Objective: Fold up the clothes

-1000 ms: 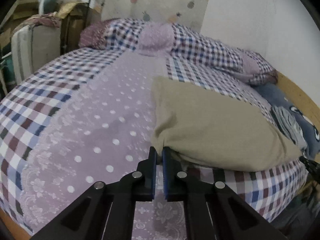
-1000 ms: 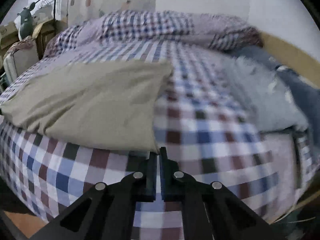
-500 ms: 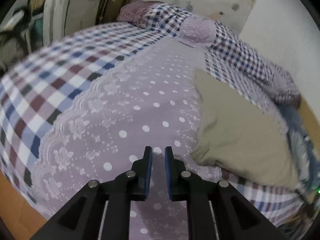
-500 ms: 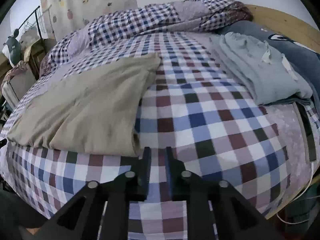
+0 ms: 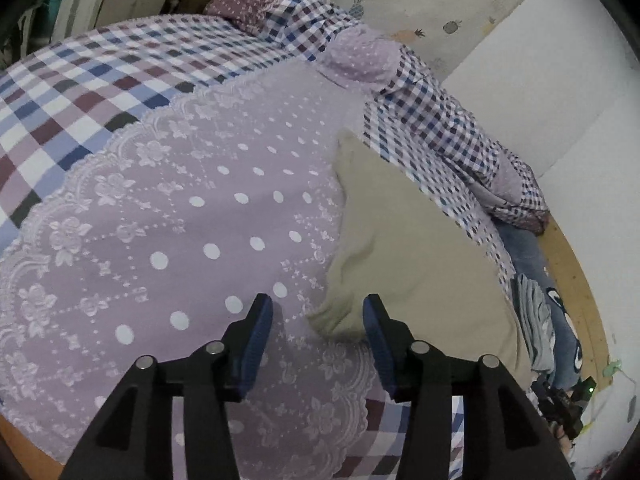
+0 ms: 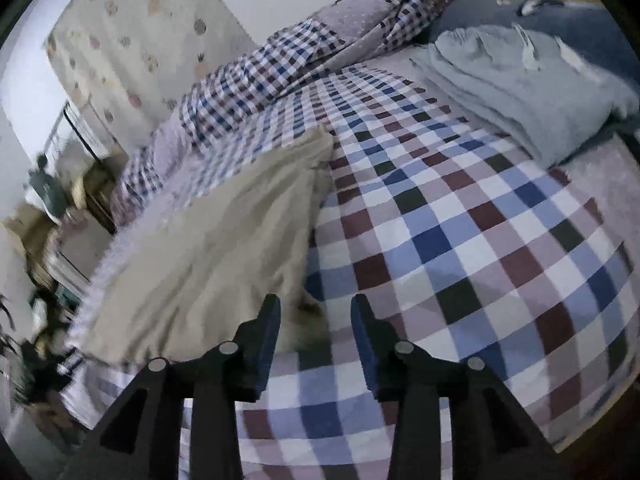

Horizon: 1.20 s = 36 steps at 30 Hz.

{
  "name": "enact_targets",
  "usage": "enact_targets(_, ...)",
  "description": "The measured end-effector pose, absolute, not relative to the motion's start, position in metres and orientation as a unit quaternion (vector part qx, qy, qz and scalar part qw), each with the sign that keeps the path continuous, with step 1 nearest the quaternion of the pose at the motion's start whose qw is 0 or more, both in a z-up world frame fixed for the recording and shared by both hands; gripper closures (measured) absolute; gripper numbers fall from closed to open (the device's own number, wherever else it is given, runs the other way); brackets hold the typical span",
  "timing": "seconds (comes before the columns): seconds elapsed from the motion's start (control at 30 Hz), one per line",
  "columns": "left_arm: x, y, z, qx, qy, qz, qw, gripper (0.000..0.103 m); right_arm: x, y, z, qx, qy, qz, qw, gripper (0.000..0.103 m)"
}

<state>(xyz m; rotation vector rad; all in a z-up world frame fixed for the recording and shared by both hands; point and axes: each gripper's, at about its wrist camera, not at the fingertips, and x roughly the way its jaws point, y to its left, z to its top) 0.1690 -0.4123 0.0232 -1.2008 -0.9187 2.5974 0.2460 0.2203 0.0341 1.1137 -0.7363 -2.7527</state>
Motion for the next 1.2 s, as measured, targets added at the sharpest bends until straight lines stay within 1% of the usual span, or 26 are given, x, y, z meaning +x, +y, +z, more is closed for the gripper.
enact_targets(0.03,0.168,-0.413,0.023,-0.396,-0.312,0.861,0.069,0.052,0.246,0.221,0.034,0.362,-0.246,-0.898,0.044,0.061)
enact_targets(0.07,0.167,-0.415,0.022,-0.394,-0.319,0.859,0.071,0.061,0.246,0.221,0.034,0.360,-0.252,-0.897,0.046,0.061)
enact_targets(0.1,0.167,-0.415,0.021,-0.396,-0.322,0.857,0.071,0.080,0.245,0.222,0.034,0.360,-0.254,-0.896,0.047,0.061)
enact_targets(0.13,0.167,-0.415,0.020,-0.398,-0.324,0.855,0.071,0.089,0.244,0.222,0.033,0.360,-0.257,-0.895,0.048,0.061)
enact_targets(0.2,0.166,-0.414,0.018,-0.402,-0.328,0.852,0.072,0.094,0.242,0.222,0.031,0.362,-0.260,-0.894,0.051,0.061)
enact_targets(0.3,0.165,-0.414,0.014,-0.409,-0.335,0.846,0.072,0.098,0.239,0.221,0.028,0.366,-0.260,-0.892,0.052,0.061)
enact_targets(0.5,0.181,-0.417,0.025,-0.386,-0.360,0.846,0.078,0.101,0.231,0.213,0.020,0.373,-0.270,-0.885,0.073,0.061)
enact_targets(0.53,0.185,-0.417,0.027,-0.382,-0.361,0.847,0.079,0.101,0.230,0.211,0.019,0.374,-0.272,-0.883,0.078,0.064)
enact_targets(0.6,0.188,-0.417,0.029,-0.379,-0.361,0.848,0.080,0.101,0.228,0.207,0.018,0.381,-0.267,-0.881,0.082,0.077)
enact_targets(0.63,0.190,-0.417,0.030,-0.377,-0.361,0.849,0.080,0.101,0.228,0.205,0.018,0.385,-0.263,-0.881,0.080,0.102)
enact_targets(0.8,0.196,-0.424,0.029,-0.376,-0.370,0.847,0.064,0.101,0.241,0.203,0.035,0.360,-0.232,-0.902,0.058,0.103)
enact_targets(0.87,0.197,-0.427,0.025,-0.384,-0.368,0.846,0.041,0.101,0.247,0.207,0.040,0.353,-0.234,-0.904,0.053,0.103)
enact_targets(0.9,0.198,-0.432,0.022,-0.386,-0.377,0.842,0.025,0.103,0.248,0.208,0.039,0.359,-0.230,-0.903,0.045,0.103)
enact_targets(1.0,0.204,-0.451,0.013,-0.390,-0.407,0.826,-0.024,0.103,0.246,0.210,0.029,0.390,-0.212,-0.896,0.012,0.103)
enact_targets(1.07,0.210,-0.460,0.010,-0.380,-0.440,0.814,-0.019,0.103,0.245,0.211,0.025,0.402,-0.205,-0.892,-0.012,0.102)
enact_targets(1.13,0.211,-0.458,0.009,-0.380,-0.448,0.809,0.001,0.100,0.246,0.214,0.021,0.408,-0.201,-0.890,-0.042,0.101)
enact_targets(1.17,0.211,-0.457,0.009,-0.381,-0.451,0.807,0.012,0.098,0.247,0.216,0.020,0.410,-0.200,-0.888,-0.056,0.099)
enact_targets(1.2,0.211,-0.455,0.007,-0.383,-0.453,0.804,0.021,0.092,0.250,0.223,0.018,0.406,-0.224,-0.884,-0.060,0.099)
